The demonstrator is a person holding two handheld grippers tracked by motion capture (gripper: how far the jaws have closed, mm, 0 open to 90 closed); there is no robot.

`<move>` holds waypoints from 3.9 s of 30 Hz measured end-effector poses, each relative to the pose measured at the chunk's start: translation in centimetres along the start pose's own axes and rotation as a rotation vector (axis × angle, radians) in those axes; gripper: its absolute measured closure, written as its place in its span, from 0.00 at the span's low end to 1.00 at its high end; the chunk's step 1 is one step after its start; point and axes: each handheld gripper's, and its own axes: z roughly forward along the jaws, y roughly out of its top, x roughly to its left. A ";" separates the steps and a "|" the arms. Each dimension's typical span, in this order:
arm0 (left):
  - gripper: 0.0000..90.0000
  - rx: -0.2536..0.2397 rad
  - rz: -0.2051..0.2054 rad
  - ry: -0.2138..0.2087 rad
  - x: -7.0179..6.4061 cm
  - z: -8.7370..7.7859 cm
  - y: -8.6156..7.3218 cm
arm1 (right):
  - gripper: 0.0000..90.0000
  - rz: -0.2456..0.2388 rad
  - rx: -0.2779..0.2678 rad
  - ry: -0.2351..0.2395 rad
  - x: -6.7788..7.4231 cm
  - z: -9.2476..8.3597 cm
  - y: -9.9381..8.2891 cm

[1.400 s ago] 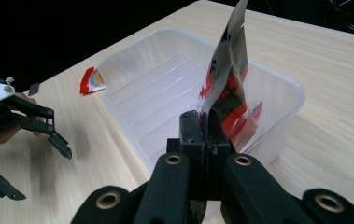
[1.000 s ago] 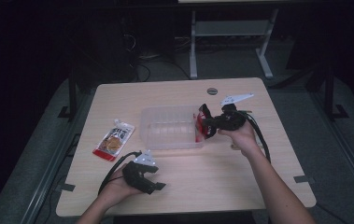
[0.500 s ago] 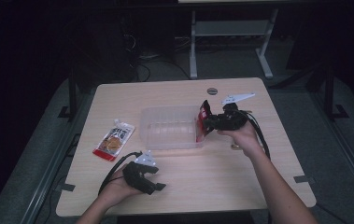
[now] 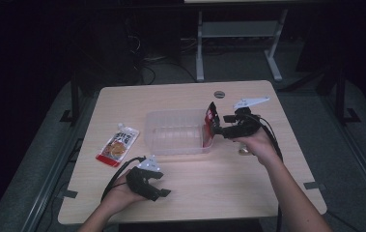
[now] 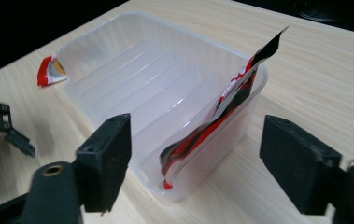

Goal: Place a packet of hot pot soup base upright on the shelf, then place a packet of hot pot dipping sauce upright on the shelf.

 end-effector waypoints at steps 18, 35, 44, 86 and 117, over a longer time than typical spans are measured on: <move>0.31 -0.009 -0.014 0.019 0.2 -0.6 -0.3 | 0.18 -0.042 0.095 0.016 1.9 -1.5 -5.0; 0.31 -0.014 -0.031 0.029 0.5 -0.9 -0.5 | 0.16 -0.107 0.158 0.028 4.7 -1.2 -9.1; 0.31 -0.022 -0.060 0.063 0.7 -1.8 -0.9 | 0.15 -0.122 0.166 0.008 5.6 -2.3 -11.9; 0.32 -0.094 -0.261 0.396 10.5 -10.8 -2.5 | 0.15 -0.134 0.168 0.019 5.9 -1.5 -11.9; 0.96 0.014 -0.405 0.497 16.6 -7.0 -3.1 | 0.15 -0.138 0.167 0.015 5.7 -1.5 -11.9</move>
